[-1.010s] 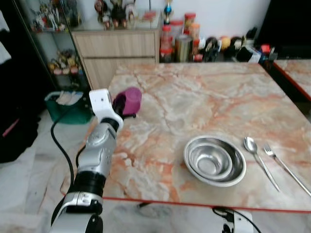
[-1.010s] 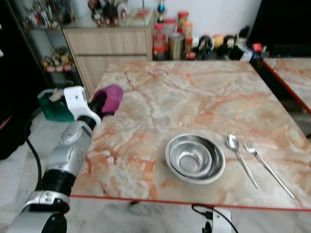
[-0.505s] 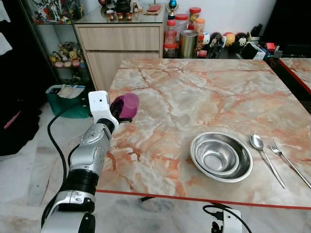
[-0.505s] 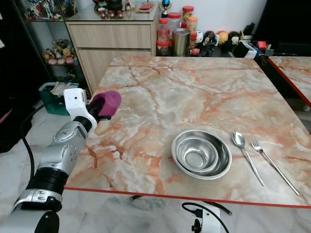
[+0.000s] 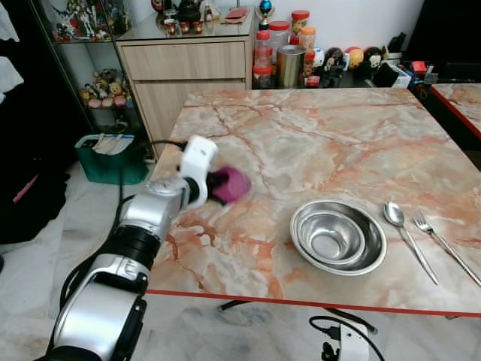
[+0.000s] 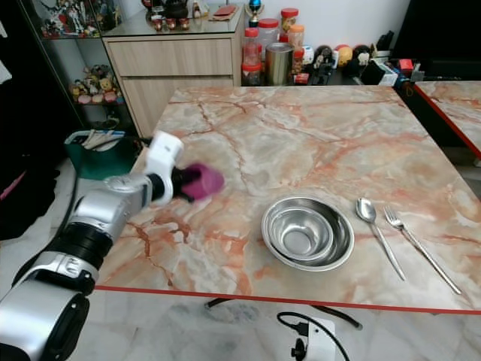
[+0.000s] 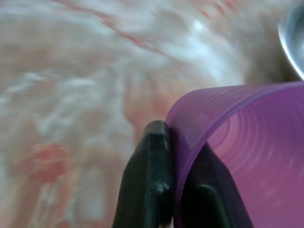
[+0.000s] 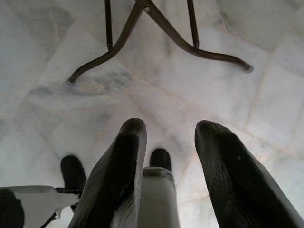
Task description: Setting the table
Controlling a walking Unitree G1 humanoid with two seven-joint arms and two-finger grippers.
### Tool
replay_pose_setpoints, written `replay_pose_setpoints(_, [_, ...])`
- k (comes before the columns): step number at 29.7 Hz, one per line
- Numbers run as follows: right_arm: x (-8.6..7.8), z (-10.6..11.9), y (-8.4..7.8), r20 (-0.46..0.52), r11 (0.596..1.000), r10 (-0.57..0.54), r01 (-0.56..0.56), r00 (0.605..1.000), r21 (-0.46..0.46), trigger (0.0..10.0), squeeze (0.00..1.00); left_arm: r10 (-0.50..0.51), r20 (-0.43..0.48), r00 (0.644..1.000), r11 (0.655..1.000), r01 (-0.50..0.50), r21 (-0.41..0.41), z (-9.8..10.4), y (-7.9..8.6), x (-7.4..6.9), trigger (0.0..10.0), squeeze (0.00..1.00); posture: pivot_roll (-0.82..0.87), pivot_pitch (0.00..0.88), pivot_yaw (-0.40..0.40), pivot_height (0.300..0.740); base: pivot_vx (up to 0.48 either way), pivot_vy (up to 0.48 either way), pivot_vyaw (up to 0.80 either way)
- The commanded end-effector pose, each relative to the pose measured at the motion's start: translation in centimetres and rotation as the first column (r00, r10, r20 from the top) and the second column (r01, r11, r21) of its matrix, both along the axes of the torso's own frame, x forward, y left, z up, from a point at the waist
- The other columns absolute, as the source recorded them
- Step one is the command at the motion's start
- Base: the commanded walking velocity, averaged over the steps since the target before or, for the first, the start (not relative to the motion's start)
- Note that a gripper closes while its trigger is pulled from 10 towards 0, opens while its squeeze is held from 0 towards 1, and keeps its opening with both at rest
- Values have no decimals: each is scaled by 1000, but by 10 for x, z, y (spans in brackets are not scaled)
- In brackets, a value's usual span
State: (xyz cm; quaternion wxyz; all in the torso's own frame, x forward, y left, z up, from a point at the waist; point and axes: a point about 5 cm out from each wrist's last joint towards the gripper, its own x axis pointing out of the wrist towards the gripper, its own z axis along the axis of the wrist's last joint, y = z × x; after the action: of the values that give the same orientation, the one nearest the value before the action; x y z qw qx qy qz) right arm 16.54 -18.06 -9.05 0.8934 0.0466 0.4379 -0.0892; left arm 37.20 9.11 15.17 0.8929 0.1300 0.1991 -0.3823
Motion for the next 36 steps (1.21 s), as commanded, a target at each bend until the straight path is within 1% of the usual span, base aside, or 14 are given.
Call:
replay_pose_setpoints(1, [0, 0, 2, -3, 1000, -8, 9, 1000, 4, 10000, 0, -48, 33, 998, 998, 46, 43, 12, 2, 4, 10000, 0, -28, 0, 75, 740, 0, 0, 0])
replay_pose_setpoints(5, [-6, -3, 2, -19, 1000, -19, 19, 1000, 8, 10000, 0, -92, 48, 995, 990, 86, 107, 15, -2, 8, 10000, 0, -24, 0, 78, 740, 0, 0, 0])
replay_pose_setpoints(11, [-7, -3, 2, -22, 1000, -27, 27, 999, 10, 10000, 0, -95, 49, 994, 990, 90, 107, 19, -5, 10, 10000, 0, -26, 0, 82, 740, 0, 0, 0])
replay_pose_setpoints(13, [-8, -4, 3, -26, 1000, -25, 26, 999, 13, 10000, 0, -161, 61, 985, 972, 148, 180, 27, -8, 13, 10000, 0, -21, 0, 82, 740, 0, 0, 0])
replay_pose_setpoints(14, [-8, -4, 3, -26, 1000, -25, 26, 999, 13, 10000, 0, -161, 61, 985, 972, 148, 180, 27, -8, 13, 10000, 0, -21, 0, 82, 740, 0, 0, 0])
replay_pose_setpoints(15, [-8, -4, 4, -26, 1000, -24, 25, 999, 14, 10000, 0, -186, 62, 981, 963, 169, 207, 29, -8, 13, 10000, 0, -15, 0, 84, 740, 0, 0, 0])
replay_pose_setpoints(16, [-6, -3, 5, -24, 1000, -24, 25, 999, 17, 10000, 0, -228, 54, 972, 944, 207, 258, 30, -8, 14, 10000, 0, -14, 0, 88, 740, 0, 0, 0])
replay_pose_setpoints(17, [-6, -3, 5, -24, 1000, -24, 25, 999, 17, 10000, 0, -228, 54, 972, 944, 207, 258, 30, -8, 14, 10000, 0, -14, 0, 88, 740, 0, 0, 0])
replay_pose_setpoints(19, [-5, -3, 5, -22, 999, -26, 26, 999, 20, 10000, 0, -235, 52, 971, 931, 210, 298, 29, -7, 17, 10000, 0, -17, 0, 90, 740, 0, 0, 0])
replay_pose_setpoints(24, [-5, -3, 6, -20, 999, -35, 36, 999, 25, 10000, 0, -272, 44, 961, 916, 245, 318, 28, -11, 16, 10000, 0, -23, 0, 97, 740, 0, 0, 0])
replay_pose_setpoints(25, [-6, -4, 6, -23, 999, -37, 38, 999, 26, 10000, 0, -311, 42, 949, 904, 282, 320, 29, -16, 15, 10000, 0, -23, 0, 97, 740, 0, 0, 0])
replay_pose_setpoints(27, [-8, -4, 6, -26, 999, -37, 37, 999, 27, 10000, 0, -342, 39, 939, 893, 312, 325, 28, -20, 14, 10000, 0, -21, 0, 97, 740, 0, 0, 0])
replay_pose_setpoints(31, [-9, -5, 6, -30, 999, -40, 40, 999, 27, 10000, 0, -371, 41, 928, 873, 333, 357, 27, -24, 14, 10000, 0, -24, 0, 98, 740, 0, 0, 0])
replay_pose_setpoints(36, [-10, -5, 5, -30, 998, -52, 53, 998, 28, 10000, 0, -385, 34, 922, 868, 349, 354, 28, -28, 14, 10000, 0, -34, 0, 104, 740, 0, 0, 0])
